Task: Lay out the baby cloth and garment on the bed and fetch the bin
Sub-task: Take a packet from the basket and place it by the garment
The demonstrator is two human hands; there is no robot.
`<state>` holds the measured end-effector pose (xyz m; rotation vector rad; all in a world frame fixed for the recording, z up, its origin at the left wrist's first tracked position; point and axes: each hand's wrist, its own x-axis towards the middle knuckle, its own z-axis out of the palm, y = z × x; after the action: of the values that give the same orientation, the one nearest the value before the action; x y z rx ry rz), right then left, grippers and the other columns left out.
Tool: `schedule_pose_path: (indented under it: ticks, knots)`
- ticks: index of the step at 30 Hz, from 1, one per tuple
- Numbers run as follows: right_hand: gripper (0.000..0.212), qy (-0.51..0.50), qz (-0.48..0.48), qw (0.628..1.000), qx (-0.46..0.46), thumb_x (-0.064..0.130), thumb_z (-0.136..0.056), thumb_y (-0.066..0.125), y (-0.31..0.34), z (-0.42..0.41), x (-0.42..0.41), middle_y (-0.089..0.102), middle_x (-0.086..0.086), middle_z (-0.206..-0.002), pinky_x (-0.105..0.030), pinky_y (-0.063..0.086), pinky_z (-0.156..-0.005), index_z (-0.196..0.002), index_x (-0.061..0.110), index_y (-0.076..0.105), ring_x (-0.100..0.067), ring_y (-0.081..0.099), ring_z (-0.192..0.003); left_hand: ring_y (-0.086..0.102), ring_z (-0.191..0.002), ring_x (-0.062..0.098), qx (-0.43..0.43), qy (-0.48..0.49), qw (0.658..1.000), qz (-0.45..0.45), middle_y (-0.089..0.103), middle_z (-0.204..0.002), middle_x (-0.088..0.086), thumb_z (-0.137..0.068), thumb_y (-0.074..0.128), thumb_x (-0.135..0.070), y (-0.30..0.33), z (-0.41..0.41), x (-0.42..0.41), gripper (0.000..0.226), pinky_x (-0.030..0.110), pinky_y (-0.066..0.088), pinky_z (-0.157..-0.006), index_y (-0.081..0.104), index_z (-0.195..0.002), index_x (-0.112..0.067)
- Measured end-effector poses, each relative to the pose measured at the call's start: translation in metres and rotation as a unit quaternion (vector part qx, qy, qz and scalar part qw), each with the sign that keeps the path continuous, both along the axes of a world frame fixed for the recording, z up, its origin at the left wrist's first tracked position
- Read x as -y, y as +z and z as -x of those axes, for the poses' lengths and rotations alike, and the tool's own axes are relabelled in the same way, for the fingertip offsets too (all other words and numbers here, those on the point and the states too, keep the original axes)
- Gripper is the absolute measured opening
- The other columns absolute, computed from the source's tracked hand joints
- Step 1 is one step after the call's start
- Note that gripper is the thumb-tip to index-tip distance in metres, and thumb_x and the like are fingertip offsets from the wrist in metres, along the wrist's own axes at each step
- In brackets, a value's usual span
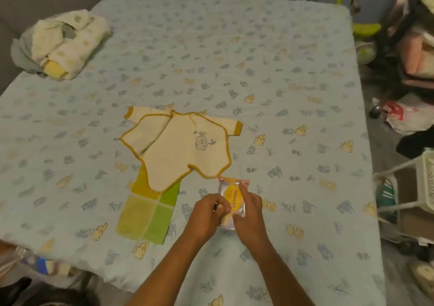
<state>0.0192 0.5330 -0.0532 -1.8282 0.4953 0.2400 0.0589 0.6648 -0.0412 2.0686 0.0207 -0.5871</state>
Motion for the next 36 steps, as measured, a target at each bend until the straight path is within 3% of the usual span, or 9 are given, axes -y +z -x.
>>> schedule_pose_path:
  ticks: [8,12,16,18,21,23,26,30,36]
  knots:
    - [0.066,-0.082,0.043,0.996,-0.001,-0.002,-0.09,0.056,-0.102,-0.042,-0.03,0.035,-0.002,-0.122,0.001,0.039,-0.085,-0.147,0.02,0.033,-0.01,0.041,-0.114,0.062,-0.076,0.007,0.022,-0.04,0.999,0.005,0.071,-0.081,-0.003,-0.085,0.064,-0.011,-0.106,-0.047,-0.018,0.015,0.014,0.044,-0.064,0.07,-0.075,-0.02]
    - [0.068,-0.099,0.074,0.992,-0.006,-0.007,-0.087,0.056,-0.159,-0.057,-0.04,0.037,-0.01,-0.126,0.01,0.03,-0.074,-0.148,0.013,0.035,-0.009,0.037,-0.11,0.064,-0.075,0.008,0.03,-0.064,0.997,0.003,0.07,-0.078,-0.003,-0.078,0.066,-0.012,-0.169,-0.068,-0.024,0.018,0.023,0.049,-0.07,0.069,-0.066,-0.025]
    - [0.071,-0.107,0.11,0.988,-0.001,-0.005,-0.085,0.059,-0.201,-0.055,-0.05,0.041,-0.014,-0.13,0.012,0.025,-0.077,-0.149,0.013,0.033,0.007,0.03,-0.102,0.043,-0.104,0.017,0.026,-0.102,0.991,-0.084,0.054,-0.105,0.0,-0.081,0.074,-0.023,-0.212,-0.077,-0.03,0.016,0.031,0.043,-0.092,0.07,-0.07,-0.034]
    - [0.07,-0.117,0.115,0.986,0.015,-0.001,-0.086,0.061,-0.209,-0.054,-0.052,0.04,-0.01,-0.129,0.012,0.025,-0.078,-0.149,0.014,0.033,0.008,0.031,-0.1,0.041,-0.096,0.015,0.026,-0.121,0.989,-0.083,0.05,-0.097,-0.001,-0.082,0.075,-0.025,-0.218,-0.082,-0.031,0.005,0.031,0.039,-0.089,0.075,-0.077,-0.027]
    - [0.07,-0.133,0.098,0.986,0.029,0.004,-0.088,0.062,-0.212,-0.053,-0.052,0.036,-0.004,-0.127,0.013,0.025,-0.076,-0.149,0.018,0.032,0.021,0.034,-0.096,0.046,-0.054,0.005,0.051,-0.139,0.988,-0.037,0.051,-0.056,-0.011,-0.079,0.076,-0.021,-0.212,-0.091,-0.031,0.01,0.037,0.04,-0.068,0.077,-0.069,-0.021]
    - [0.069,-0.14,0.104,0.984,0.033,0.006,-0.088,0.063,-0.213,-0.054,-0.052,0.037,-0.005,-0.127,0.013,0.025,-0.077,-0.149,0.019,0.033,0.028,0.03,-0.1,0.04,-0.043,0.004,0.048,-0.134,0.989,-0.035,0.046,-0.045,-0.011,-0.078,0.076,-0.018,-0.207,-0.095,-0.028,0.012,0.033,0.038,-0.061,0.077,-0.066,-0.019]
    - [0.073,-0.134,0.125,0.983,0.023,0.006,-0.086,0.062,-0.215,-0.057,-0.052,0.041,-0.008,-0.127,0.005,0.029,-0.081,-0.15,0.023,0.032,0.008,0.031,-0.099,0.047,-0.049,0.011,0.043,-0.127,0.99,-0.053,0.051,-0.049,-0.005,-0.077,0.074,-0.024,-0.206,-0.103,-0.024,0.012,0.038,0.044,-0.053,0.074,-0.066,-0.026]
    - [0.079,-0.13,0.126,0.983,0.009,0.005,-0.079,0.058,-0.215,-0.057,-0.054,0.041,-0.005,-0.115,-0.023,0.037,-0.089,-0.15,0.027,0.03,-0.007,0.036,-0.098,0.065,-0.074,0.022,0.039,-0.121,0.989,-0.071,0.069,-0.067,-0.003,-0.077,0.071,-0.033,-0.204,-0.12,-0.016,0.008,0.038,0.055,-0.067,0.076,-0.07,-0.03]
    - [0.078,-0.146,0.125,0.981,-0.007,-0.001,-0.077,0.057,-0.215,-0.06,-0.053,0.039,0.002,-0.101,-0.029,0.04,-0.081,-0.147,0.025,0.034,-0.013,0.039,-0.093,0.059,-0.067,0.003,0.046,-0.117,0.991,-0.043,0.066,-0.073,-0.009,-0.086,0.068,-0.015,-0.19,-0.144,0.007,0.011,0.018,0.042,-0.064,0.072,-0.077,-0.019]
